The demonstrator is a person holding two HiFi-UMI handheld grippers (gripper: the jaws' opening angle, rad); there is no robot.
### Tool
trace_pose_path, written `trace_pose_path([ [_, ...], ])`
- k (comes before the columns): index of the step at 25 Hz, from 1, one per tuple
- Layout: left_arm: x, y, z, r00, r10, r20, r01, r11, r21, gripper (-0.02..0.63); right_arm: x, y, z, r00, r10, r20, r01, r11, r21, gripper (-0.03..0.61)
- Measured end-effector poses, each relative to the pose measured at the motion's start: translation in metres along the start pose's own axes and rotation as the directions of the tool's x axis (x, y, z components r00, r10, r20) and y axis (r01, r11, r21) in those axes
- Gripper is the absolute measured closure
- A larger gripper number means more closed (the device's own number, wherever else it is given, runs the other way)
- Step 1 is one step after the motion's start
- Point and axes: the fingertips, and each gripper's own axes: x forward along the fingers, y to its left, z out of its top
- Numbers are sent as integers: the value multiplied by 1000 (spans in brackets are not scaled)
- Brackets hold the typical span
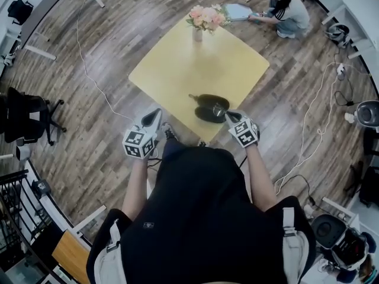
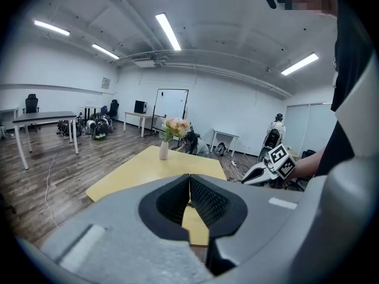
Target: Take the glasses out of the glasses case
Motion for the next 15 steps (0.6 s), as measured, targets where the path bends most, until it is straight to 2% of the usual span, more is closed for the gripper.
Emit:
trace_pose_path([
  [7,17,-23,-6,998,-57,-21,58,998,20,601,-21,7,12,996,-6,92,2,999,49,560],
  [15,39,-53,-8,993,-109,-46,111,993,46,601,-48,-10,22,979,-44,199,22,993,112,561],
])
